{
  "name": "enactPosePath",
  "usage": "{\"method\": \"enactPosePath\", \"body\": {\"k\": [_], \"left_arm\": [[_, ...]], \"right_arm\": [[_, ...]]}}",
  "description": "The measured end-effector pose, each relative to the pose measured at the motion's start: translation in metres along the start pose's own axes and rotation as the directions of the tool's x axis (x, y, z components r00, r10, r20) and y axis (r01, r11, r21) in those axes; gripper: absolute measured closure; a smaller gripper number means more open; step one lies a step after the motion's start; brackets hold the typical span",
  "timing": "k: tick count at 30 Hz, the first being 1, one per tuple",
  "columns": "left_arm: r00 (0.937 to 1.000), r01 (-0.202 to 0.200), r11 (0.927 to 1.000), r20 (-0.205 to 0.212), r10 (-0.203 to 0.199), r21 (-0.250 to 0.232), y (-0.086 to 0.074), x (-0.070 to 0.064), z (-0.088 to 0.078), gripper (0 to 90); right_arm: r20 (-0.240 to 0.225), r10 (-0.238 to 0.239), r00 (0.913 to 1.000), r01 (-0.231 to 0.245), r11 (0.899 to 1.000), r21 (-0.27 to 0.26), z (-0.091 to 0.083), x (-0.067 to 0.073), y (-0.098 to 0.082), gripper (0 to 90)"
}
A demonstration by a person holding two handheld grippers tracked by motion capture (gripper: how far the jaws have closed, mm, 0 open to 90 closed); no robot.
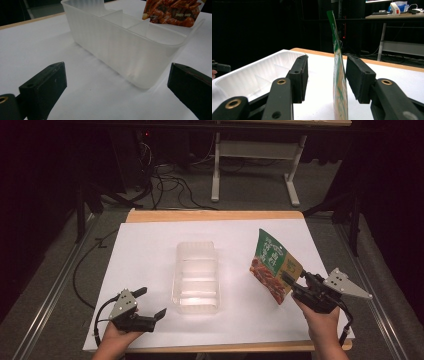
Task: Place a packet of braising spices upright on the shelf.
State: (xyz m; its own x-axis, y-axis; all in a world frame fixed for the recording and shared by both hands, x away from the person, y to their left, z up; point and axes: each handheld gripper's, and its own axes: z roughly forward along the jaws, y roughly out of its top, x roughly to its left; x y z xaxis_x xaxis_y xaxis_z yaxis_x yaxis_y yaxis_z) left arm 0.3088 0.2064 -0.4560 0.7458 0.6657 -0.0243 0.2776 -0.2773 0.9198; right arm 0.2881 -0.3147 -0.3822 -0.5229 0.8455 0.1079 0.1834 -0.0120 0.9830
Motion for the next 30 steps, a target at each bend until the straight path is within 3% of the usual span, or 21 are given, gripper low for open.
{"method": "enactPosePath", "body": {"k": [14, 22, 30], "left_arm": [[1.0, -0.001, 1.0, 0.001, 0.001, -0.001, 0.0, 0.001, -0.001, 2.8], [1.0, 0.001, 1.0, 0.003, -0.001, -0.003, 0.0, 0.001, -0.001, 2.8], [1.0, -0.001, 1.0, 0.002, 0.001, -0.002, 0.0, 0.001, -0.001, 2.8]], "right_arm": [[0.015, -0.011, 0.9998, 0.01, 0.997, 0.07, 0.027, -0.009, 0.01, 53.3], [0.031, -0.004, 0.9995, 0.001, 0.997, 0.078, 0.029, -0.017, 0.01, 56.0], [0.024, 0.005, 0.9997, -0.007, 0.995, 0.099, 0.03, -0.016, -0.006, 58.3]]}}
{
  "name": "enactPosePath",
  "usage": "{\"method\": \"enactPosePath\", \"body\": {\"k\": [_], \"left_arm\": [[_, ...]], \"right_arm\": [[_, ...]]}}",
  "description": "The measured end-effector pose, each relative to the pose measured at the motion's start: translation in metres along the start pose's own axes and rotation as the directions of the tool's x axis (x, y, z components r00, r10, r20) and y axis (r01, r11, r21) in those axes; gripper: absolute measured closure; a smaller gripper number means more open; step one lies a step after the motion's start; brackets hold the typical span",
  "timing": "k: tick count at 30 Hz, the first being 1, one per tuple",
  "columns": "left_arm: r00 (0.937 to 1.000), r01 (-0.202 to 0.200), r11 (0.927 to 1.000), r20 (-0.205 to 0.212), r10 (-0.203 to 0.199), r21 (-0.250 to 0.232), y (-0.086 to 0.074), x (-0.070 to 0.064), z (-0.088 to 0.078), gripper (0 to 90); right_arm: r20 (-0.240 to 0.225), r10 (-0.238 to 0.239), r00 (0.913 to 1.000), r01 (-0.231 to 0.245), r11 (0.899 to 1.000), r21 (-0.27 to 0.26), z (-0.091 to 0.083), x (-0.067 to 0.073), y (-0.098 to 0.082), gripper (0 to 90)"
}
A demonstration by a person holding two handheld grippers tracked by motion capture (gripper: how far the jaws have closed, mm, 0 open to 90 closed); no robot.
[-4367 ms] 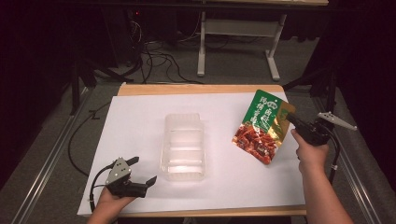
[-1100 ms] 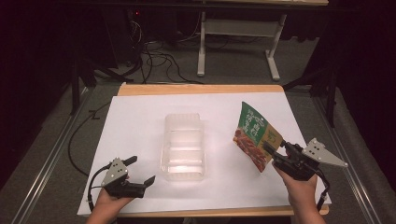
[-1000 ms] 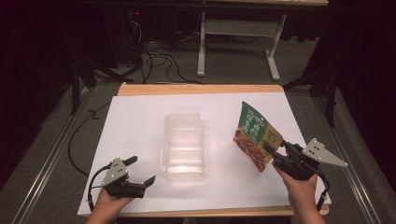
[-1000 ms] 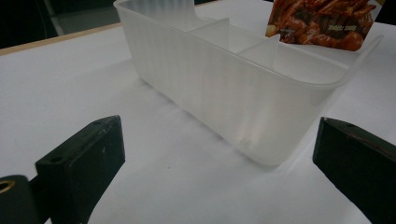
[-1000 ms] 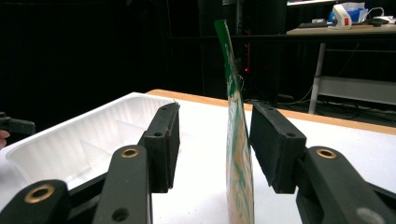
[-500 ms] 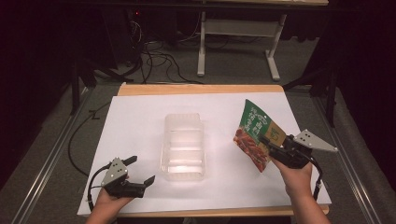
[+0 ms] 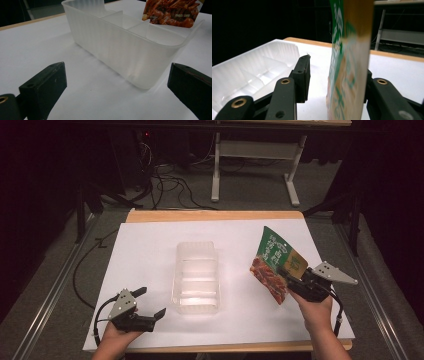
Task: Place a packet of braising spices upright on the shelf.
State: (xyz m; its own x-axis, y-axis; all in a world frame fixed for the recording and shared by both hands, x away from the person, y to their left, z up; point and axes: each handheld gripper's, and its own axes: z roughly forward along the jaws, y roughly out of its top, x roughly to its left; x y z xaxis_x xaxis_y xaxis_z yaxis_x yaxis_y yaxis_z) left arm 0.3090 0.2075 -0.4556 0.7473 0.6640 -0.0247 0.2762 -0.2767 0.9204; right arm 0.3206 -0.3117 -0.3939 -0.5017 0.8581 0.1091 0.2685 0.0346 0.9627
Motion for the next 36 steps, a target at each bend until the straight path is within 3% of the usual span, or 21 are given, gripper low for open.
{"method": "enactPosePath", "body": {"k": [8, 14, 18, 24, 27, 36], "left_arm": [[1.0, -0.001, 1.0, 0.0, 0.001, 0.004, 0.0, 0.0, 0.001, 2.8], [1.0, 0.001, 1.0, -0.002, -0.001, 0.0, 0.0, 0.0, 0.0, 2.8], [1.0, 0.002, 1.0, 0.0, -0.002, 0.0, 0.0, 0.0, 0.0, 2.8], [1.0, 0.002, 1.0, -0.001, -0.002, -0.001, 0.0, -0.001, 0.0, 2.9], [1.0, 0.0, 1.0, -0.002, 0.0, 0.001, 0.0, -0.001, 0.0, 2.9], [1.0, 0.0, 1.0, -0.005, 0.0, -0.004, 0.0, 0.0, -0.001, 2.9]], "right_arm": [[0.001, 0.017, 0.9999, -0.017, 1.0, 0.022, 0.002, -0.002, -0.017, 60.5], [0.005, 0.022, 0.9997, -0.022, 0.999, 0.026, 0.003, -0.003, -0.018, 63.1], [0.009, 0.019, 0.9998, -0.02, 0.999, 0.025, 0.002, -0.004, -0.018, 70.0], [0.009, 0.031, 0.9995, -0.031, 0.999, 0.025, 0.002, -0.006, -0.018, 89.8], [0.006, 0.045, 0.999, -0.045, 0.999, 0.025, 0.002, -0.007, -0.018, 90.0], [0.011, 0.027, 0.9996, -0.027, 1.0, 0.007, -0.002, -0.006, -0.008, 90.0]]}}
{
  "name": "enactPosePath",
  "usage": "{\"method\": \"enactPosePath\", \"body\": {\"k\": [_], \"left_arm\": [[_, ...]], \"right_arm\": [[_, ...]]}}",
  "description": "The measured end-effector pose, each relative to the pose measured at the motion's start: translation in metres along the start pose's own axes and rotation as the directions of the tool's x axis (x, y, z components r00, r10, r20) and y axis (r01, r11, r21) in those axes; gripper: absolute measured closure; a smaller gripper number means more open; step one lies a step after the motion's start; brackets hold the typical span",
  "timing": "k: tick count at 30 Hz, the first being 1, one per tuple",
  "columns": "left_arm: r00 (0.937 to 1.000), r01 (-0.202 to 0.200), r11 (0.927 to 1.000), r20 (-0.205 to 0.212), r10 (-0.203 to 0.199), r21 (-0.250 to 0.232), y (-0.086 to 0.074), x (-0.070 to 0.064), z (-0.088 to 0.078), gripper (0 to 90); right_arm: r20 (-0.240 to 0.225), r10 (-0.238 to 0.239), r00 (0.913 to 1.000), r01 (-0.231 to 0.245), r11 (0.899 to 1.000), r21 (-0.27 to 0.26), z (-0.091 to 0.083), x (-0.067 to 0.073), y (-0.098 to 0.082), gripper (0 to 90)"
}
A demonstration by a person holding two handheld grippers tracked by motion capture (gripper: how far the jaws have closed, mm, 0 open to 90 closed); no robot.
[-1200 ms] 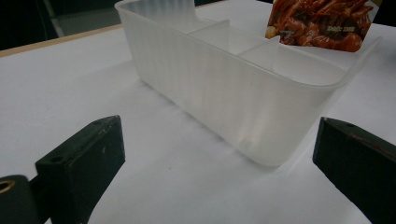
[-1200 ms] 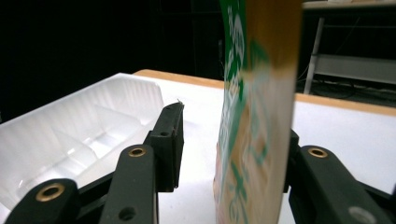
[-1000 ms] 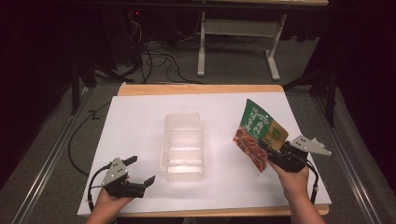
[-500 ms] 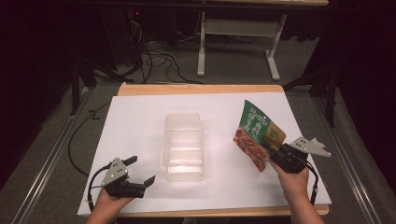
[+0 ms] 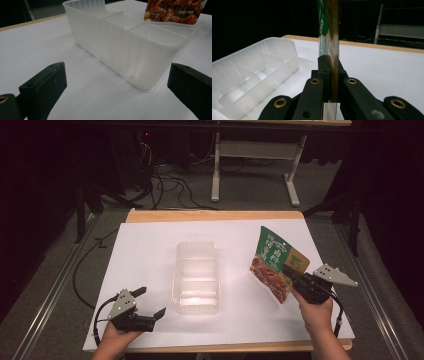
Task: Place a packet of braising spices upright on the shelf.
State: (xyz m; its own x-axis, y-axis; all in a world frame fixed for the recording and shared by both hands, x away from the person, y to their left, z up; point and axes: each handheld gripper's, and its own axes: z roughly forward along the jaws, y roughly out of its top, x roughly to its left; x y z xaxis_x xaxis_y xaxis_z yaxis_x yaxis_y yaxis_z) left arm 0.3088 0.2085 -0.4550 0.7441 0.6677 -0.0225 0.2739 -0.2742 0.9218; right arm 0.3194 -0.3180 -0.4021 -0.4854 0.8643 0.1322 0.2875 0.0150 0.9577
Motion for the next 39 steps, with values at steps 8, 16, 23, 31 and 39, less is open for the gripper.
{"method": "enactPosePath", "body": {"k": [8, 16, 23, 31, 39], "left_arm": [[1.0, 0.005, 1.0, -0.008, -0.005, 0.002, 0.0, -0.001, 0.001, 2.8], [0.9992, 0.029, 0.9996, -0.027, -0.029, -0.005, -0.005, 0.001, -0.005, 2.9], [0.9984, 0.039, 0.9992, -0.041, -0.039, -0.009, -0.008, 0.003, -0.014, 2.8], [0.9974, 0.044, 0.9989, -0.057, -0.045, -0.016, -0.01, 0.002, -0.021, 2.8], [0.9958, 0.06, 0.998, -0.068, -0.061, -0.02, -0.012, 0.006, -0.024, 2.8]], "right_arm": [[-0.036, -0.035, 0.9987, 0.035, 0.999, -0.013, -0.009, 0.009, 0.012, 90.0], [-0.06, -0.029, 0.9978, 0.027, 0.999, -0.034, -0.008, 0.013, 0.014, 90.0], [-0.107, -0.052, 0.9929, 0.05, 0.998, -0.027, -0.005, 0.02, 0.018, 90.0], [-0.15, -0.065, 0.9866, 0.058, 0.997, -0.051, -0.002, 0.029, 0.031, 90.0], [-0.215, -0.102, 0.9712, 0.091, 0.994, -0.064, 0.005, 0.049, 0.051, 90.0]]}}
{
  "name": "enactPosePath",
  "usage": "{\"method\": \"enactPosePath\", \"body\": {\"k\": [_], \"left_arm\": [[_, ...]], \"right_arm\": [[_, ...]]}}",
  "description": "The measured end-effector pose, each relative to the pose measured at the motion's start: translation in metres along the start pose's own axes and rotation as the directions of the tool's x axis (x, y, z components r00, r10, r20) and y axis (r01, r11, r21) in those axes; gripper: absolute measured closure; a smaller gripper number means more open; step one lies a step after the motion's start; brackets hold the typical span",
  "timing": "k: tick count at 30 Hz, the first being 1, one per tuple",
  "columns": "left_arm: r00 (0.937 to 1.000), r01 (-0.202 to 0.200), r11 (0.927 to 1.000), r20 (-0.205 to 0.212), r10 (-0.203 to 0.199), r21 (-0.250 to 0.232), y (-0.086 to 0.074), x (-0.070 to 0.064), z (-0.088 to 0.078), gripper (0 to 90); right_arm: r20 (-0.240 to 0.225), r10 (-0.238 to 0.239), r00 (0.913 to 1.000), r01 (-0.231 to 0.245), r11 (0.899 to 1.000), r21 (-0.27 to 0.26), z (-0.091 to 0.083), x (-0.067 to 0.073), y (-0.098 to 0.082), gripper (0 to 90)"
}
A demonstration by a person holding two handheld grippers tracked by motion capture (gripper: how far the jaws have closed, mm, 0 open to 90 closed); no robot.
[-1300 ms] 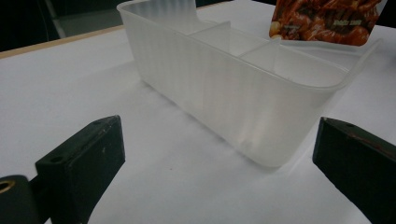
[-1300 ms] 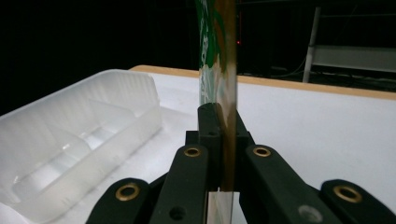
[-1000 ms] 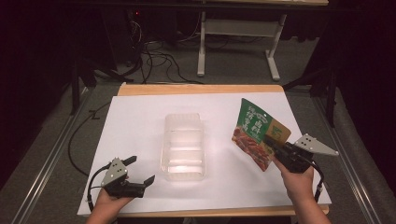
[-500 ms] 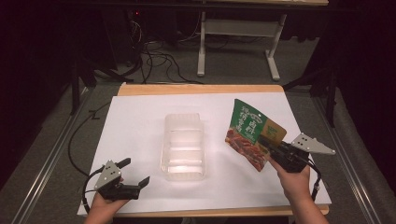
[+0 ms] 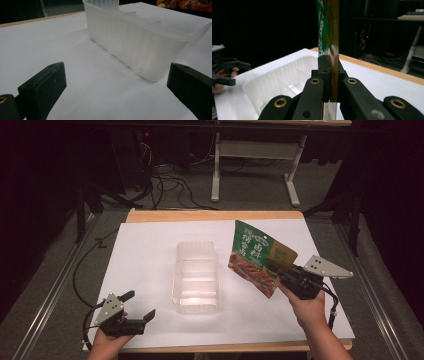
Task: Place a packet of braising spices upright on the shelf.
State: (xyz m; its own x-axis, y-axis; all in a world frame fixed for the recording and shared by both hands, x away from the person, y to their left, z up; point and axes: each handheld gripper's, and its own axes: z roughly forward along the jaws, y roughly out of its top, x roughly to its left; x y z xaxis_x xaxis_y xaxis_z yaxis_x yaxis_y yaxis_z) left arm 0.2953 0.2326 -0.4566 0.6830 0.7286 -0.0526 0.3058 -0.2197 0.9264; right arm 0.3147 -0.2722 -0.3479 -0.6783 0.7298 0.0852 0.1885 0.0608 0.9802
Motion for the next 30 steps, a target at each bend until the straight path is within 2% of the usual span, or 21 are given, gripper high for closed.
{"method": "enactPosePath", "body": {"k": [4, 7, 12, 19, 30], "left_arm": [[1.0, -0.007, 1.0, -0.002, 0.007, -0.005, 0.001, -0.001, -0.001, 2.8], [1.0, -0.003, 1.0, 0.001, 0.003, -0.001, 0.0, 0.0, 0.0, 2.8], [1.0, 0.0, 1.0, 0.002, 0.0, -0.003, -0.001, 0.002, -0.001, 2.8], [1.0, -0.004, 1.0, 0.008, 0.004, 0.003, -0.001, 0.002, 0.0, 2.8], [0.9999, -0.004, 1.0, 0.01, 0.004, 0.003, -0.002, 0.002, 0.0, 2.8]], "right_arm": [[-0.037, -0.019, 0.9991, 0.018, 1.0, -0.007, 0.005, 0.005, 0.008, 90.0], [-0.062, -0.012, 0.998, 0.011, 1.0, -0.017, 0.01, 0.007, 0.012, 90.0], [-0.092, 0.0, 0.9958, -0.001, 1.0, -0.015, 0.019, 0.011, 0.015, 90.0], [-0.121, -0.015, 0.9925, 0.014, 1.0, -0.008, 0.03, 0.02, 0.018, 90.0], [-0.184, -0.018, 0.9828, 0.017, 1.0, -0.008, 0.051, 0.036, 0.023, 90.0]]}}
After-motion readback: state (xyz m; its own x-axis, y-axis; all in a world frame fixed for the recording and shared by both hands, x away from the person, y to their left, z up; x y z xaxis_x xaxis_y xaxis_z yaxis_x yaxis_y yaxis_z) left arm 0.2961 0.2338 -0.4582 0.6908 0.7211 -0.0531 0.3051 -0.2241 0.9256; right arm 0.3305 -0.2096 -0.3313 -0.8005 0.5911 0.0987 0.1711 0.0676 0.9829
